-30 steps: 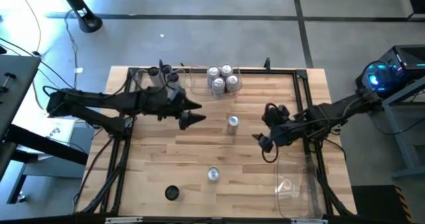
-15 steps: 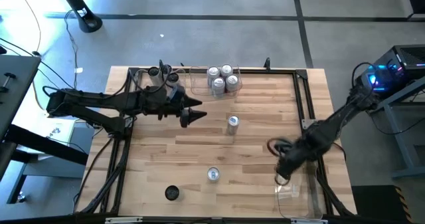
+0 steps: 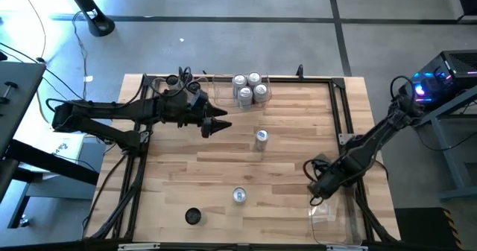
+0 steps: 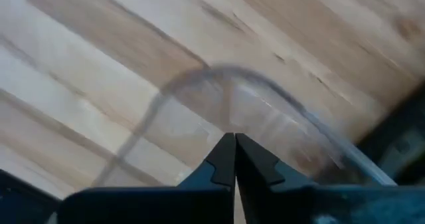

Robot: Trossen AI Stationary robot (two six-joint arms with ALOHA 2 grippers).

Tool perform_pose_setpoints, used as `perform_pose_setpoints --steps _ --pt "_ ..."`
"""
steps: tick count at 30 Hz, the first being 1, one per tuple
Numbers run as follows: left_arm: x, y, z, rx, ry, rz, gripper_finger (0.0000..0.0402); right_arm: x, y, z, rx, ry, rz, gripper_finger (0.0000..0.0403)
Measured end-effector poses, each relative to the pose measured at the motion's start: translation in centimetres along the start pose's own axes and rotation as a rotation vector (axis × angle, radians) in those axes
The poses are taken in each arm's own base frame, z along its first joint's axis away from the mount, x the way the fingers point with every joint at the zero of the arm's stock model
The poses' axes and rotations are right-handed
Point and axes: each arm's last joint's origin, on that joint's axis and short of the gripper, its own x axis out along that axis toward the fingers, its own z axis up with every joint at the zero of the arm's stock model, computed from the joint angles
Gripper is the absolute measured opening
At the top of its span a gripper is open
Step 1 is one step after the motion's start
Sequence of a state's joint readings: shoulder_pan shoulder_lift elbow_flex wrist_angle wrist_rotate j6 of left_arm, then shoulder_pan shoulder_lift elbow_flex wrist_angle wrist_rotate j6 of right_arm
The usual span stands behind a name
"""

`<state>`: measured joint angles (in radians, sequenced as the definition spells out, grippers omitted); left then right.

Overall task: Sort soda cans
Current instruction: Move the bottom transparent bin to the top right of the table

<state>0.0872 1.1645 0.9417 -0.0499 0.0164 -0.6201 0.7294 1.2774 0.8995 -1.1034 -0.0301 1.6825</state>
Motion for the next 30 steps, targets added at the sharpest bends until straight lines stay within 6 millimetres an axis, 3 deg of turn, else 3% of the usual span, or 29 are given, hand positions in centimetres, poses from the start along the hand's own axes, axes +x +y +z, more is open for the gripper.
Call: perform_pose_setpoints --steps 10,19,24,28,30 --pt "0.0 0.0 0.0 -0.004 0.006 -0.008 0.0369 0.2 0.0 5.9 -0.036 -0.212 0.002 0.0001" --pt "0.0 0.0 0.0 0.001 0.007 -0.009 0.0369 -1.0 -0.3 11.2 -0.103 -0.35 0.023 0.0" --pt "0.0 0.0 -0.1 0.003 0.011 -0.006 0.0369 -4.2 0.0 11.0 -0.15 -0.363 0.039 0.0" --pt "0.0 0.0 -0.1 0.023 0.01 -0.006 0.0369 -6.7 0.5 9.6 -0.16 -0.341 0.063 0.0" --pt "0.0 0.0 -0.1 0.029 0.011 -0.006 0.0369 -7.0 0.9 8.6 -0.164 -0.273 0.113 0.0"
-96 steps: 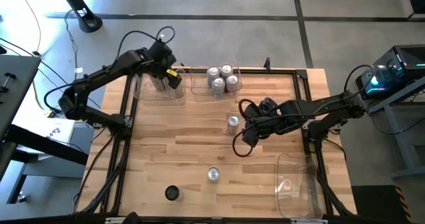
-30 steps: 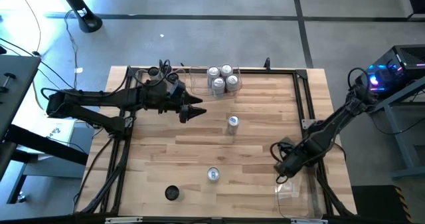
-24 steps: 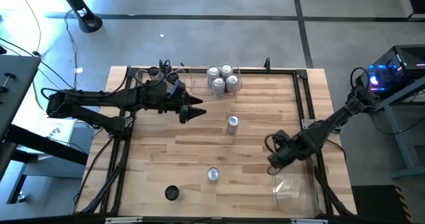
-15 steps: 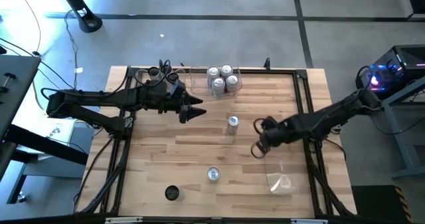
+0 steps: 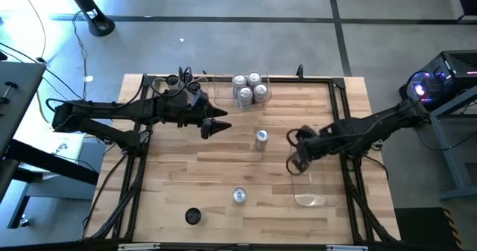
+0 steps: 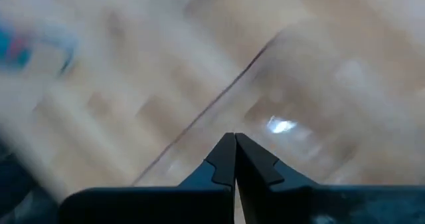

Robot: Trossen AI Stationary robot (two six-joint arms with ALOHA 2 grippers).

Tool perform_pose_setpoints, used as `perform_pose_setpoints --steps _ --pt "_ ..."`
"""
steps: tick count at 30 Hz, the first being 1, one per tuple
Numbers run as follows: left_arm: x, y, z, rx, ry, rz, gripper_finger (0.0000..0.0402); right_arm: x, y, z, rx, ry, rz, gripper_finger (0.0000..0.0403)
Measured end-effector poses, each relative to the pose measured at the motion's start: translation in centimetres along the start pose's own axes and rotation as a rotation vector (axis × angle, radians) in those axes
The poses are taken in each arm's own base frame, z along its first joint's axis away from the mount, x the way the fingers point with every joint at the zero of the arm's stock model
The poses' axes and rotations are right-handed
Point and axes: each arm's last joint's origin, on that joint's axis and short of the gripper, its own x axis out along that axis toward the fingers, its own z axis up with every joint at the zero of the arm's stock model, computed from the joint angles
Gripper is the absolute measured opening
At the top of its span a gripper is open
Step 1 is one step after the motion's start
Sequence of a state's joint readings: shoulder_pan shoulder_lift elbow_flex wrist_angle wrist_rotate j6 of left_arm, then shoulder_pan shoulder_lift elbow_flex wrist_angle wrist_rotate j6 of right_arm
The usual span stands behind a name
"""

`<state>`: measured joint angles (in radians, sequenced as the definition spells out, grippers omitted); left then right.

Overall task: Sort soda cans
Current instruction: Move the bottom transparent bin to the top right of the table

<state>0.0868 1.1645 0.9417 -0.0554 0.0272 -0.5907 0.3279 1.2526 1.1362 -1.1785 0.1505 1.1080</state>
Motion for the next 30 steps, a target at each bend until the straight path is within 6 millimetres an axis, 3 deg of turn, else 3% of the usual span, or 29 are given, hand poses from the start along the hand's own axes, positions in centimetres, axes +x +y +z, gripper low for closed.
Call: perform_pose_setpoints --steps 4,9,15,20,24,30 --pt "0.0 0.0 0.0 0.0 0.0 0.0 0.0369 0.1 2.0 -2.6 -0.029 0.184 0.159 0.0" --pt "0.0 0.0 0.0 0.0 0.0 0.001 0.0369 0.6 5.4 -7.2 -0.094 0.314 0.33 0.0" --pt "0.0 0.4 0.3 -0.016 -0.002 0.002 0.0369 2.1 8.7 -11.9 0.074 0.418 0.363 0.0" --pt "0.0 0.8 0.6 -0.045 0.0 -0.003 0.0369 4.9 10.6 -14.8 0.144 0.468 0.302 0.0" --pt "-0.1 1.0 0.7 -0.048 -0.004 0.0 0.0369 7.2 10.5 -15.0 0.184 0.452 0.174 0.0" --pt "-0.1 1.0 0.9 -0.051 -0.013 -0.023 0.0369 8.5 9.7 -12.3 0.192 0.34 0.074 0.0"
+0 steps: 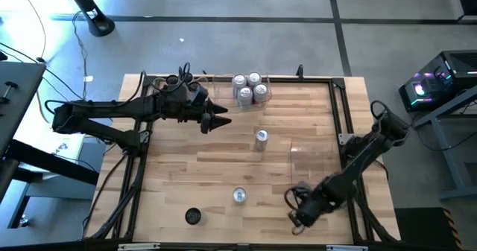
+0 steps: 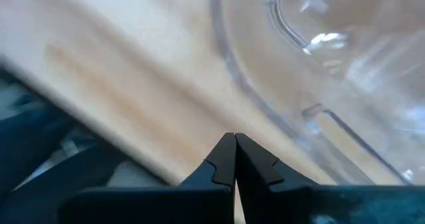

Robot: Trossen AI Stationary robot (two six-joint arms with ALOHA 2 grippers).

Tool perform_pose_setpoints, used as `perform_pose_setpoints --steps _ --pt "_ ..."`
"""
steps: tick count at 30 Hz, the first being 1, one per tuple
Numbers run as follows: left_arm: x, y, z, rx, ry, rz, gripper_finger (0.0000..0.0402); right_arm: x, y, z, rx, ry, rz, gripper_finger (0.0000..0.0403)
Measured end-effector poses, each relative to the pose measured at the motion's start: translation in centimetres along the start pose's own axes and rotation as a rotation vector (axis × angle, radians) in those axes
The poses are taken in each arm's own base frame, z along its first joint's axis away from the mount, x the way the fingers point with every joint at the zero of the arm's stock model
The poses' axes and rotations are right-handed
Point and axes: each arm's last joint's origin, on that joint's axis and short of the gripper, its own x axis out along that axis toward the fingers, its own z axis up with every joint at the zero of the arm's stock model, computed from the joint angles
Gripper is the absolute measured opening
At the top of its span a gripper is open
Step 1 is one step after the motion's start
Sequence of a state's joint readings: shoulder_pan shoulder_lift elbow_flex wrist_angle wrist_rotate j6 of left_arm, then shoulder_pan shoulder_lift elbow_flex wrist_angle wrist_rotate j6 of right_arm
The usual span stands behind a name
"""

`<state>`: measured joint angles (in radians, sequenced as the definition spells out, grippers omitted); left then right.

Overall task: Sort soda cans
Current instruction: Move the bottom transparent bin to the top right of the table

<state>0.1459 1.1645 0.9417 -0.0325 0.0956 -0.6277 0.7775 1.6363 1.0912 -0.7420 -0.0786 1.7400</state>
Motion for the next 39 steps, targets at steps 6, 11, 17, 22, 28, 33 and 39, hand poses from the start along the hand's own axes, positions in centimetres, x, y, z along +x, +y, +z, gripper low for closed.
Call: perform_pose_setpoints --steps 6,11,17,22,28,33,39 --pt "0.0 -0.1 0.1 -0.025 -0.011 -0.009 0.0369 -0.6 -1.4 4.7 -0.086 -0.1 -0.179 0.0" --pt "0.0 -0.4 -0.1 -0.046 -0.001 -0.025 0.0369 -1.4 -2.7 8.3 -0.169 -0.11 -0.32 0.0" --pt "0.0 -0.6 -0.2 -0.046 0.027 -0.062 0.0369 -2.0 -3.6 11.1 -0.245 -0.088 -0.367 0.0" --pt "0.0 -0.6 -0.2 -0.054 0.029 -0.064 0.0369 -2.0 -2.6 10.6 -0.244 -0.081 -0.245 0.0" --pt "0.0 -0.6 -0.2 -0.046 0.031 -0.062 0.0369 -1.6 -2.7 7.1 -0.181 -0.036 -0.299 0.0" --pt "0.0 -0.4 -0.1 -0.047 0.024 -0.055 0.0369 -1.8 -3.6 6.1 -0.046 -0.069 -0.399 0.0" --pt "0.0 -0.4 0.1 -0.049 0.008 -0.065 0.0369 -1.8 -5.7 6.3 0.099 -0.112 -0.481 0.0"
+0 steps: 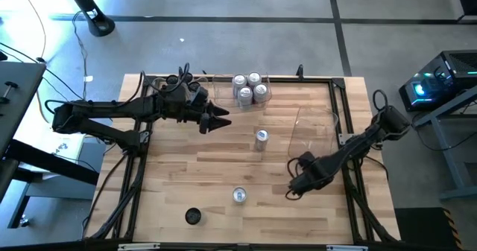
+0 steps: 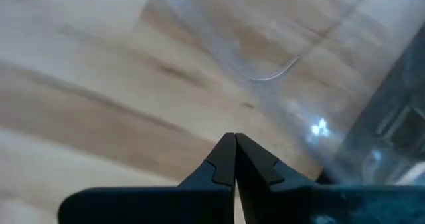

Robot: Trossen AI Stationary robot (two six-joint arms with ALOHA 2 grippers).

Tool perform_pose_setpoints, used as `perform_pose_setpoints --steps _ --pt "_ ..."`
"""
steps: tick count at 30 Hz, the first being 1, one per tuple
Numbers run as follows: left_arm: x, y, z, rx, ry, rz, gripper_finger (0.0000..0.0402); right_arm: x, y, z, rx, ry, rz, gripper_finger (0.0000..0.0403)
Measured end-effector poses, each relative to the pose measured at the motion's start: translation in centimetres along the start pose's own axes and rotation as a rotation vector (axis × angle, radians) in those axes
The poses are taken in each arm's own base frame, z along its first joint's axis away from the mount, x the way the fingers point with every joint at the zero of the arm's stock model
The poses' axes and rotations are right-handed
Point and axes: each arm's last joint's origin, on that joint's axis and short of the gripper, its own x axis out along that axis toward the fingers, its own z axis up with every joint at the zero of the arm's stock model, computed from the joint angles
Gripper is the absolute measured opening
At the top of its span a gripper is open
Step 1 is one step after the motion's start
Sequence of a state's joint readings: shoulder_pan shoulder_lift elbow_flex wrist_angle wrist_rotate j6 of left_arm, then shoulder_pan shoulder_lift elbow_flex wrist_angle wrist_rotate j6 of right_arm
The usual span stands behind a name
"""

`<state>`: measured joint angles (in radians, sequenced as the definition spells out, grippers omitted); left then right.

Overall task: Sort soda cans
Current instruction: Move the bottom transparent bin to the top right of the table

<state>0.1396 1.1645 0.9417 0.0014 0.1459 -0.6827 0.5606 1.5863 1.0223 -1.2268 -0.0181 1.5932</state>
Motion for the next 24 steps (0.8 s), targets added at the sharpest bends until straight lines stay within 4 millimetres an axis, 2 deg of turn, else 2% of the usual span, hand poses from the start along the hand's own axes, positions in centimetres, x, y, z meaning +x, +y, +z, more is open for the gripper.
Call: perform_pose_setpoints --steps 8,14,17,24 --pt "0.0 -0.2 -0.1 -0.021 0.004 -0.011 0.0369 1.1 -5.2 0.8 0.269 -0.087 0.08 0.0" --pt "0.0 -0.2 -0.1 -0.02 0.003 -0.01 0.0369 1.7 -8.8 1.0 0.428 -0.143 -0.007 0.0" --pt "0.0 -0.1 0.0 -0.021 -0.002 -0.006 0.0369 1.0 -8.7 1.2 0.481 -0.214 0.062 0.0" --pt "0.0 -0.1 0.0 -0.02 -0.004 -0.004 0.0369 -1.4 -6.6 1.3 0.393 -0.209 0.29 0.0"
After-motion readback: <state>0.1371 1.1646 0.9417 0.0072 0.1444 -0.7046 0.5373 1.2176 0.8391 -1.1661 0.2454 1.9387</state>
